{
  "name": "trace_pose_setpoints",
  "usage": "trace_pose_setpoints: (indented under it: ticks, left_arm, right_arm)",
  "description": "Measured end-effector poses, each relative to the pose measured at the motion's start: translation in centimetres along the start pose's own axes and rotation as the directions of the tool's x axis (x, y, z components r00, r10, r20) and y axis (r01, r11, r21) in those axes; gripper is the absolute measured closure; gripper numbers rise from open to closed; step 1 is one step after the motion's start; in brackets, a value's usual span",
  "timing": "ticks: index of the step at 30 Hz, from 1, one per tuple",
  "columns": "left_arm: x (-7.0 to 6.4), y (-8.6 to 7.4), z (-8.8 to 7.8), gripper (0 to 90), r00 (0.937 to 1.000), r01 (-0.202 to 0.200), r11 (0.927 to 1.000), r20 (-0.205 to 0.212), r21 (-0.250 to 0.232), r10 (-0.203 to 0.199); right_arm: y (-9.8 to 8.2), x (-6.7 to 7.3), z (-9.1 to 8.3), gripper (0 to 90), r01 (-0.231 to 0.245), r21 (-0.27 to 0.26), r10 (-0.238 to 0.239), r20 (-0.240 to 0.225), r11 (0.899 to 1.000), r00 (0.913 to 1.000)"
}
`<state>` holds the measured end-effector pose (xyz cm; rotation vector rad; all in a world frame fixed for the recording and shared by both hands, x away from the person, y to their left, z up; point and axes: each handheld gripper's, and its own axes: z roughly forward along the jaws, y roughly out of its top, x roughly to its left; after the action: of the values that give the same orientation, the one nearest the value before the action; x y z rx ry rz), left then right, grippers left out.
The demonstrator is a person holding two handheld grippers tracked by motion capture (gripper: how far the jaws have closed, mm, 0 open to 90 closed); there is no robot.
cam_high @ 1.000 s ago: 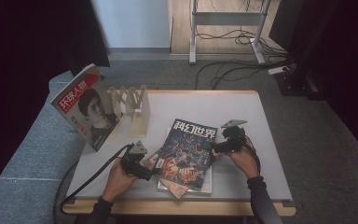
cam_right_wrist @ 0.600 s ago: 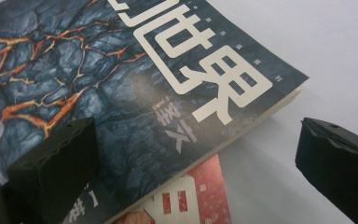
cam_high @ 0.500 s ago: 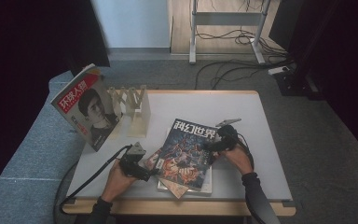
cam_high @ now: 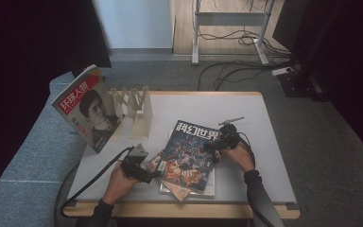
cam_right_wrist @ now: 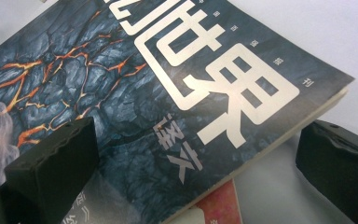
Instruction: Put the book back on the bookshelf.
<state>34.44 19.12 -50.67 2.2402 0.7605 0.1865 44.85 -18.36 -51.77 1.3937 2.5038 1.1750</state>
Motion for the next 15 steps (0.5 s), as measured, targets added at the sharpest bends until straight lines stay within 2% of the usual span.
trace_pose_setpoints:
  ticks: [4,6,11,15]
  left_arm:
    - [0.0,0.0,0.0,0.0,1.0000,0.001,1.0000,-0.002,0.000,-0.001]
    - [0.0,0.0,0.0,0.0,1.0000,0.004,1.0000,-0.001,0.003,-0.004]
    - [0.0,0.0,0.0,0.0,0.9999,0.017,0.9998,0.002,0.006,-0.017]
    - [0.1,0.0,0.0,0.0,0.9998,0.020,0.9998,0.005,0.009,-0.020]
  right_arm:
    - [0.2,0.1,0.0,1.1,0.007,0.003,-0.007,0.001,1.000,1.0000]
    - [0.5,0.3,-0.2,7.7,0.029,-0.002,-0.029,0.012,1.000,0.9995]
    - [1.1,0.9,-1.0,24.7,0.073,-0.028,-0.071,0.075,0.997,0.9947]
    - [1.5,1.2,-1.3,34.7,0.086,-0.048,-0.082,0.079,0.995,0.9935]
